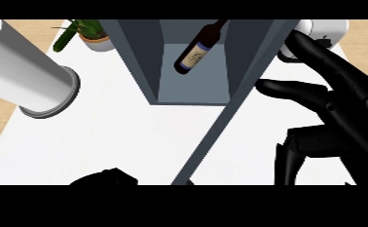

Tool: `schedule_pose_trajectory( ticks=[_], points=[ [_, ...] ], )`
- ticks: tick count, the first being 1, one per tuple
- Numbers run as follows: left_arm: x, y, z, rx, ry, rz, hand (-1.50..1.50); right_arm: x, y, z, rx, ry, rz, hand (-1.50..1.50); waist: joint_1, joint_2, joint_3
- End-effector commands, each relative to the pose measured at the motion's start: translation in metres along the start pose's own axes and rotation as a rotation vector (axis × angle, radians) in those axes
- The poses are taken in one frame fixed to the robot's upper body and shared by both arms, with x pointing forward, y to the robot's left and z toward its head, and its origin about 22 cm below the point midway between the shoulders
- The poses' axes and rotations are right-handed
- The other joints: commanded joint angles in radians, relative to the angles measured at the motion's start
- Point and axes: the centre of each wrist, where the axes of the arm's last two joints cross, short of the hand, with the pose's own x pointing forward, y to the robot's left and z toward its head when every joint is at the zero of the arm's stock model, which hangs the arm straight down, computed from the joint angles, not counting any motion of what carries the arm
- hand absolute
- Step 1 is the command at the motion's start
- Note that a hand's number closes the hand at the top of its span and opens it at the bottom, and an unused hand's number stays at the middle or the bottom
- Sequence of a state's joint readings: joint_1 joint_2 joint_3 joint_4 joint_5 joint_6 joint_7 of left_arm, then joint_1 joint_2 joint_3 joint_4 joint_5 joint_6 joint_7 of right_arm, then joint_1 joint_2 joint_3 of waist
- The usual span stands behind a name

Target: Pick up the wine, place it into the cabinet and close the cabinet

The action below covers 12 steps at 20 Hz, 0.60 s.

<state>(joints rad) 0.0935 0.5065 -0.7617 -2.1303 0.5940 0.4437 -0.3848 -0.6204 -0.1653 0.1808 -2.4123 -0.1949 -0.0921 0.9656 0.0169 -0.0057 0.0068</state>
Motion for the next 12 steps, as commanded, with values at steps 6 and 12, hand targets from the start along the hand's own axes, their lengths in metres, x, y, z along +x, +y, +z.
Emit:
schedule_pose_trajectory(
  ticks=[6,12],
  points=[
    [0.040,0.061,0.025,0.007,-0.039,-0.007,1.50,0.005,0.058,-0.017,0.262,0.047,-0.124,1.50,0.011,-0.002,-0.011],
    [0.067,0.110,0.027,0.039,-0.071,-0.020,1.50,0.000,0.105,-0.044,0.324,0.047,-0.030,1.50,0.014,-0.001,-0.011]
  ],
)
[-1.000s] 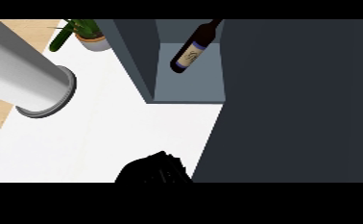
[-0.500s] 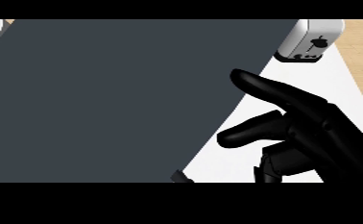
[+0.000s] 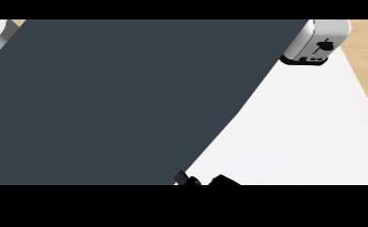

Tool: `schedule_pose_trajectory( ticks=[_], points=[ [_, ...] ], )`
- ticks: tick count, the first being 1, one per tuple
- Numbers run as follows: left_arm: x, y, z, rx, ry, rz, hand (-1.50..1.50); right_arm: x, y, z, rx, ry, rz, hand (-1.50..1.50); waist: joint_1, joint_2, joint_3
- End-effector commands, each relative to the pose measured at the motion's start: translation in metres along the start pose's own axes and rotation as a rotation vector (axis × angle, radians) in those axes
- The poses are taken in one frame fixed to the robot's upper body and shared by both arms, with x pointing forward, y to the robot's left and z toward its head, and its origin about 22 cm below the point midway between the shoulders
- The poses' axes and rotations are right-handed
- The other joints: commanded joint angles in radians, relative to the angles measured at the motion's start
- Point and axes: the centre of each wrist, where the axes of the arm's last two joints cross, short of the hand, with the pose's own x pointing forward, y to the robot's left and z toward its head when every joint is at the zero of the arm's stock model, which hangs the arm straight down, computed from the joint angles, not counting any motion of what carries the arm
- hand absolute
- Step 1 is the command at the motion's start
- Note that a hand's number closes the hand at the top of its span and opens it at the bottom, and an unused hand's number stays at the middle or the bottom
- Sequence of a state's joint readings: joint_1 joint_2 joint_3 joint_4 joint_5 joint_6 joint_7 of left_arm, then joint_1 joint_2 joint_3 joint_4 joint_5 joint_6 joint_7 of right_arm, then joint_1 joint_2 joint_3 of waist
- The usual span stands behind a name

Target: Pick up the wine, place it into the cabinet and close the cabinet

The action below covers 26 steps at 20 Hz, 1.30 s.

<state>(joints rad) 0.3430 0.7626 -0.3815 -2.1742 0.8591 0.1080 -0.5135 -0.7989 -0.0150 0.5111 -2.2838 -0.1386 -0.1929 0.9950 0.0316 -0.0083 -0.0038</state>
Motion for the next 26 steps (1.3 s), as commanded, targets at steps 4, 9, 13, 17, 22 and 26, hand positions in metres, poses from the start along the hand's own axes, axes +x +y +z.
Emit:
schedule_pose_trajectory(
  ticks=[4,9,13,17,22,26],
  points=[
    [0.039,0.035,0.001,-0.047,0.007,-0.005,1.50,-0.013,0.030,-0.061,-0.022,0.029,0.068,1.50,0.008,0.003,0.002],
    [0.051,0.057,-0.001,-0.085,0.016,0.013,1.50,-0.019,0.019,-0.119,-0.146,0.027,0.134,1.50,0.030,0.009,0.001],
    [0.052,0.084,0.003,-0.084,-0.001,0.023,1.50,-0.034,0.017,-0.149,-0.215,0.032,0.135,1.50,0.029,0.012,0.000],
    [0.057,0.081,0.015,-0.081,0.008,0.020,1.50,-0.041,-0.012,-0.178,-0.272,0.099,0.088,1.50,0.038,0.012,0.001],
    [0.056,0.081,0.009,-0.092,0.006,0.031,1.50,-0.069,-0.041,-0.206,-0.366,0.125,0.117,1.50,0.035,0.018,0.002],
    [0.072,0.090,-0.001,-0.065,0.009,0.000,1.50,-0.101,-0.074,-0.207,-0.408,0.165,0.153,1.50,0.029,0.025,0.002]
  ],
)
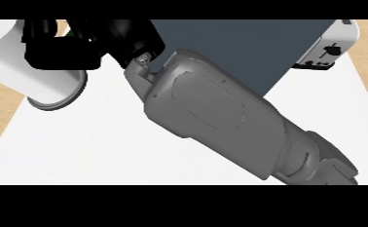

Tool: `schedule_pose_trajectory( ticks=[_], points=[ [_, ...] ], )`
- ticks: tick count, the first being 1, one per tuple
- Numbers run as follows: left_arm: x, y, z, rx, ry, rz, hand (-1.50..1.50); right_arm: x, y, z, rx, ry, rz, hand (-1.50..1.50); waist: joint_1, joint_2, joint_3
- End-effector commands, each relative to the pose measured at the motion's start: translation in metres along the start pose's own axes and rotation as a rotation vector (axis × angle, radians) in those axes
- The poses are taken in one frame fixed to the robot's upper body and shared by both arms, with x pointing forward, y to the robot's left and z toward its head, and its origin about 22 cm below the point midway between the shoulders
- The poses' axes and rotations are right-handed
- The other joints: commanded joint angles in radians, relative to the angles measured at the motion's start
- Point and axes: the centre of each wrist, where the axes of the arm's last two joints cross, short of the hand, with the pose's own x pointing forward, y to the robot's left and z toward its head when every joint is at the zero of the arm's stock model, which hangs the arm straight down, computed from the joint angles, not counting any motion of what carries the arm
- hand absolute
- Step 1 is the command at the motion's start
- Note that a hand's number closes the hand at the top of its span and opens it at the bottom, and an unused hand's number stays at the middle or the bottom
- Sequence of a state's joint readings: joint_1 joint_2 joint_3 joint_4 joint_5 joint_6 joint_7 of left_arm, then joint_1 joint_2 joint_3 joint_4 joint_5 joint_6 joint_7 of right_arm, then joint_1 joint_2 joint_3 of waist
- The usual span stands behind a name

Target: Pick up the wine, place it into the cabinet and close the cabinet

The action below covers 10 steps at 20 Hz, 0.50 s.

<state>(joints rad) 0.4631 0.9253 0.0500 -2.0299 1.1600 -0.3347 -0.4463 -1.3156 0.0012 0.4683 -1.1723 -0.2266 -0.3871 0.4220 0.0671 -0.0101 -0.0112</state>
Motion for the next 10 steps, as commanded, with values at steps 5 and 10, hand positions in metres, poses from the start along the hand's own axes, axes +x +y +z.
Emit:
schedule_pose_trajectory(
  ticks=[5,10],
  points=[
    [0.006,0.003,-0.006,0.008,-0.023,-0.021,1.50,-0.067,-0.057,-0.020,-0.163,0.125,0.067,1.50,-0.017,0.036,0.010],
    [0.009,0.003,-0.010,-0.002,-0.042,-0.020,1.50,-0.089,-0.069,-0.018,-0.170,0.117,0.116,1.50,-0.023,0.043,0.009]
  ],
)
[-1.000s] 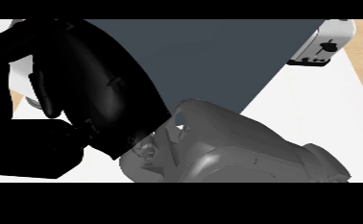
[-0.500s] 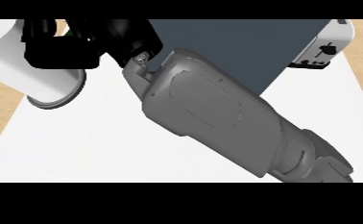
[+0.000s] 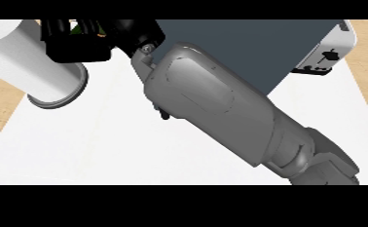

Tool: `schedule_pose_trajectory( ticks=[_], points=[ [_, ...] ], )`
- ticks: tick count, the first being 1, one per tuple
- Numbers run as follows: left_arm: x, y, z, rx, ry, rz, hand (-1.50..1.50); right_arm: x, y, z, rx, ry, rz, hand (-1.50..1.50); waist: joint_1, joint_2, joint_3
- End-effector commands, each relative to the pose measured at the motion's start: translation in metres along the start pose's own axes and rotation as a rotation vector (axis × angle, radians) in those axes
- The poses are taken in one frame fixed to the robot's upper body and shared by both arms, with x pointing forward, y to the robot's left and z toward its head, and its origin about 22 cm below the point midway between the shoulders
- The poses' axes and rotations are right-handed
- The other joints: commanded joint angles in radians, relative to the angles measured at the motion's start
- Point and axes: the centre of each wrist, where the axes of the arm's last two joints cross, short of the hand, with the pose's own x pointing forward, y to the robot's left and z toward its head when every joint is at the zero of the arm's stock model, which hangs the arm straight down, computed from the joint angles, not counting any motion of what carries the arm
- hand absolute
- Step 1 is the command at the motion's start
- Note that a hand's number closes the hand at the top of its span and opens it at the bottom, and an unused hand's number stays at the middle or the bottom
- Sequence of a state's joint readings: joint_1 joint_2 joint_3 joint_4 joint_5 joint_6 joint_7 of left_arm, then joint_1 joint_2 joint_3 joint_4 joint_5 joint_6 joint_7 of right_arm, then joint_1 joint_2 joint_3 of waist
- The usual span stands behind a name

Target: Pick up the wine, place it into the cabinet and close the cabinet

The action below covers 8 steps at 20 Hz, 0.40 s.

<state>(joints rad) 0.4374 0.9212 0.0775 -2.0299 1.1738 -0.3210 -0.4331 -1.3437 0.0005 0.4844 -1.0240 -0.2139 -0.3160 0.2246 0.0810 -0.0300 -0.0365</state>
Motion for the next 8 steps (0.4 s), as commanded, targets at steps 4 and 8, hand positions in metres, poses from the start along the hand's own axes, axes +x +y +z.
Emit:
schedule_pose_trajectory(
  ticks=[4,8],
  points=[
    [0.003,0.002,0.000,0.028,-0.008,-0.003,1.50,-0.081,-0.076,0.010,-0.227,0.213,0.056,1.50,-0.046,0.063,0.035],
    [0.006,-0.002,-0.006,0.015,-0.008,-0.010,1.50,-0.081,-0.076,0.007,-0.224,0.211,0.057,1.50,-0.050,0.064,0.036]
  ],
)
